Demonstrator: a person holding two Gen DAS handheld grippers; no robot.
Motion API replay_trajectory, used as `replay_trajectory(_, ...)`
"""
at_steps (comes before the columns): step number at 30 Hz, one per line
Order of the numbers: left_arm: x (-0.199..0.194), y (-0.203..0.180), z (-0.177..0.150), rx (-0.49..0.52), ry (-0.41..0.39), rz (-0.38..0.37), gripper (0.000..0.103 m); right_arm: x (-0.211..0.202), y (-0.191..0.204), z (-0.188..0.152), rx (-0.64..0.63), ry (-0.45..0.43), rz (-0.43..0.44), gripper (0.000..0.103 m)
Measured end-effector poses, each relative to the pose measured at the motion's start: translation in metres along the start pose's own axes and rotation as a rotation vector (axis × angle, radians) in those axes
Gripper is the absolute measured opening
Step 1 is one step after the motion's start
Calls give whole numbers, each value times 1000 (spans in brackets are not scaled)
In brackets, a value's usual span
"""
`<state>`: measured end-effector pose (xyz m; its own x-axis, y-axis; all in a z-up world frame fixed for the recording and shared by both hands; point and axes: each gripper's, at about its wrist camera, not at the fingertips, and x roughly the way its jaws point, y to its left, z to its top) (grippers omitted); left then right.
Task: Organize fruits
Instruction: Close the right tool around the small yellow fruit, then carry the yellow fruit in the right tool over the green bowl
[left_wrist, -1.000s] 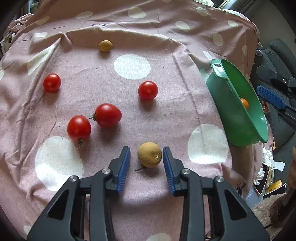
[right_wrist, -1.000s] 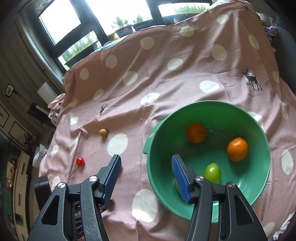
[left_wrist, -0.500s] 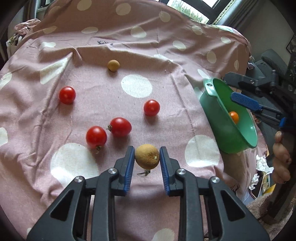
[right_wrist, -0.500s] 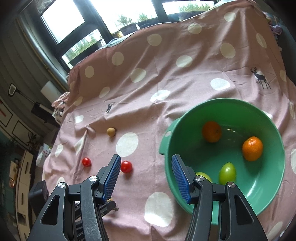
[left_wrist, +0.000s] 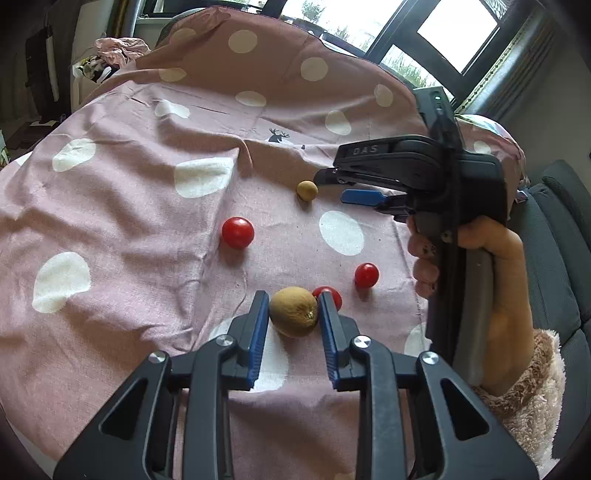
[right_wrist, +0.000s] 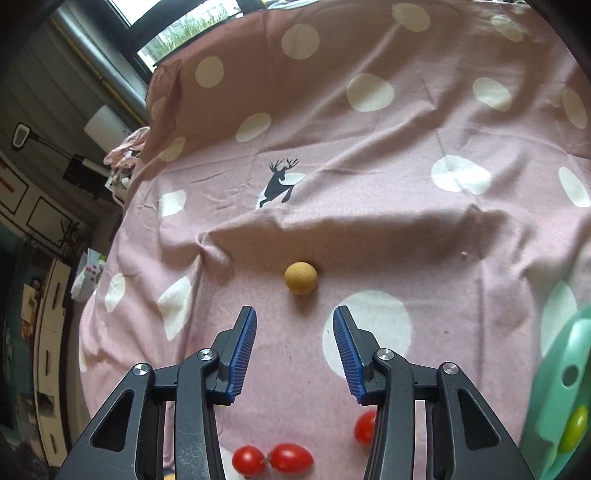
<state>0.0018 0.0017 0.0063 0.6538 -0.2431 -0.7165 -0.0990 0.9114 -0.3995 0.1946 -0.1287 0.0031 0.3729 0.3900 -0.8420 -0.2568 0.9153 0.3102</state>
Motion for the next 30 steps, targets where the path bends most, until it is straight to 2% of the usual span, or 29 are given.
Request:
replay_trajectory(9,0,7,2,-28,5,-17,27,40,3,18,1,37,-69,34)
replay_trajectory(11,0,7,2,-30,5,-10,27,47,5,20,-15,38,-98,29)
replay_trajectory(15,1,6,2,-28,10,-10,27,45,2,18,-16,12,-94,28)
replay_trajectory(21,5,-1,0,-5,15,-12,27,10,-7,-5,-19,-28,-63,28)
replay_trajectory(24,6,-7,-2,12,14,-7,27,-20,-13,-25,-16,-45,-24,28)
replay_trajectory(30,13,-20,-8,49,26,-12,27,-70,-31,-70,3,-72,-14,28)
